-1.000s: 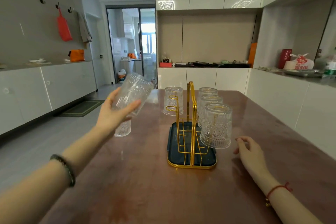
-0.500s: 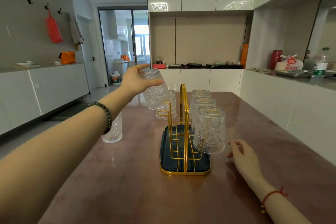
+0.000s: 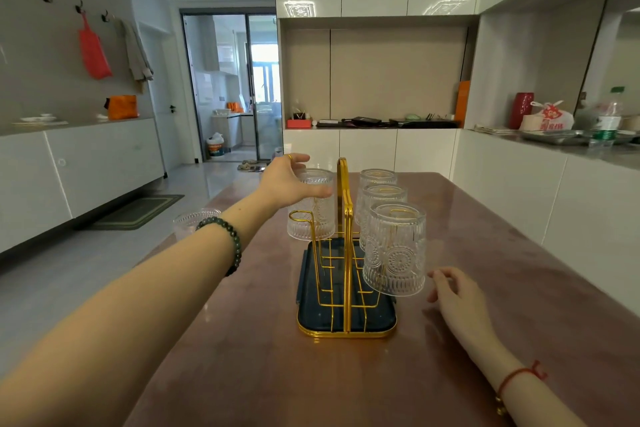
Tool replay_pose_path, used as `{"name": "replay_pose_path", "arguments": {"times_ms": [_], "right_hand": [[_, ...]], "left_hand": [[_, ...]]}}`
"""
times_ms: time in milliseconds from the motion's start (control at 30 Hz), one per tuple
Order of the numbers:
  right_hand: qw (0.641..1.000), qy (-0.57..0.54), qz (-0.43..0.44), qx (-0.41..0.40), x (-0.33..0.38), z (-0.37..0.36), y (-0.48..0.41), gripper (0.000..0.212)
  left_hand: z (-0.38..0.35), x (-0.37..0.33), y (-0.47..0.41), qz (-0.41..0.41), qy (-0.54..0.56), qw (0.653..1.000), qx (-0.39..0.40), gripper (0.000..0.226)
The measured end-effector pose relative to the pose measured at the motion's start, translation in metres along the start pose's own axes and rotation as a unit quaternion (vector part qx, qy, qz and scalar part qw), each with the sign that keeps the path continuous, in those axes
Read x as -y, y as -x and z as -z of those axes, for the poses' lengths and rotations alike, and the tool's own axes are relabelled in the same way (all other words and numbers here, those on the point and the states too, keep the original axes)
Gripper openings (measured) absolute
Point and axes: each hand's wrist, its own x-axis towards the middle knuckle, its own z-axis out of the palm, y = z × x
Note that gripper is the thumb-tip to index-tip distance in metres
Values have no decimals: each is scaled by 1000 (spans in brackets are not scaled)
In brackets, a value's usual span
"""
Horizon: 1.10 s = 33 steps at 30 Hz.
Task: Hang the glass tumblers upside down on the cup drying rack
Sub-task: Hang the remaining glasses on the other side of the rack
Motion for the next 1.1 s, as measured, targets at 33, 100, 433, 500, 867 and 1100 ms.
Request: {"name": "replay_pose_path", "arguments": {"times_ms": [33, 100, 433, 500, 867, 1100], "right_hand": [[1000, 2, 1, 0, 0, 0, 0, 22], [1000, 0, -1, 2, 1, 0, 0, 21], [1000, 12, -8, 4, 6, 2, 3, 23], [1000, 17, -10, 6, 6, 3, 4, 23], [999, 32, -3, 6, 9, 5, 6, 25], [999, 43, 1, 1, 12, 5, 8, 24]], "left_hand": [[0, 2, 2, 2, -1, 1000, 3, 85], [-1, 6, 5, 4, 2, 1000, 9, 84], [-1, 20, 10, 21, 18, 999, 17, 88], [-1, 21, 10, 22, 24, 999, 23, 89], [34, 41, 43, -52, 88, 974, -202, 62], [59, 126, 71, 136, 46, 945, -295, 118]]}}
